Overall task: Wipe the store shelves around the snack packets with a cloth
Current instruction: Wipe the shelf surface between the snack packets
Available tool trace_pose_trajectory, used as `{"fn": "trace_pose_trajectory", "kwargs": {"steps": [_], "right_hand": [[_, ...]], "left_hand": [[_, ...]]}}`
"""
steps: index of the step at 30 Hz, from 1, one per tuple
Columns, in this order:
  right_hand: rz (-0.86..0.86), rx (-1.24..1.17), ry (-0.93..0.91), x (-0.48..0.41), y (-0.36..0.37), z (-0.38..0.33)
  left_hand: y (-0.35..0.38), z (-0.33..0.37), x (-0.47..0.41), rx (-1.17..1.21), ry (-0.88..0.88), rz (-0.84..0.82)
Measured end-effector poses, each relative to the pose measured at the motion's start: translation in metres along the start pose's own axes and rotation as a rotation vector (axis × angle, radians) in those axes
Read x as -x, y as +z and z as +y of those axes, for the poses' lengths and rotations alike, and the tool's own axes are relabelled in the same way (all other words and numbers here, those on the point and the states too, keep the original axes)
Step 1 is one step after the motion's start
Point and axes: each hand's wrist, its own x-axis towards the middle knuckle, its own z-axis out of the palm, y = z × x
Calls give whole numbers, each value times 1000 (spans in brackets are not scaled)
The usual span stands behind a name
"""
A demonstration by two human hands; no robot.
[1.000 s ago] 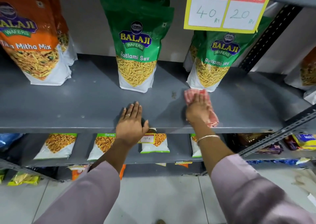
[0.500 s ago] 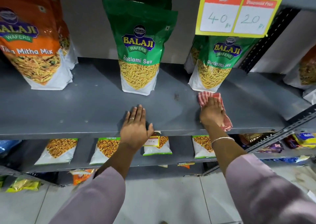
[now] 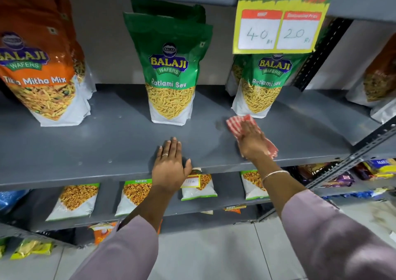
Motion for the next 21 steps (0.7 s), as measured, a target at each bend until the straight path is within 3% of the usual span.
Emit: {"fn": "trace_pose_trajectory", "kwargs": {"steps": [2,4,8,11,17,19,21], "right_hand": [[5,-74,228,-9,-5,24],[13,-62,319,-7,-13,16],[-45,-74,-107,7,-14,-34],[-54,-57,-311,-4,0,-1],[-16,-177,140,-16,-16,137],[17,-223,99,-11,-21,145],[-10,-148,-182,1,-21,136]], "left_hand": [[1,1,0,-10,-12,4],[1,2,-1,-21,-25,-11],[-1,0,-2,-48,-89,-3],[-3,32,-4,-66,-134,56],[4,155,-34,0,-107,120],[16,190,-41,18,-79,83],[27,218,-46,25,-40,25]]}}
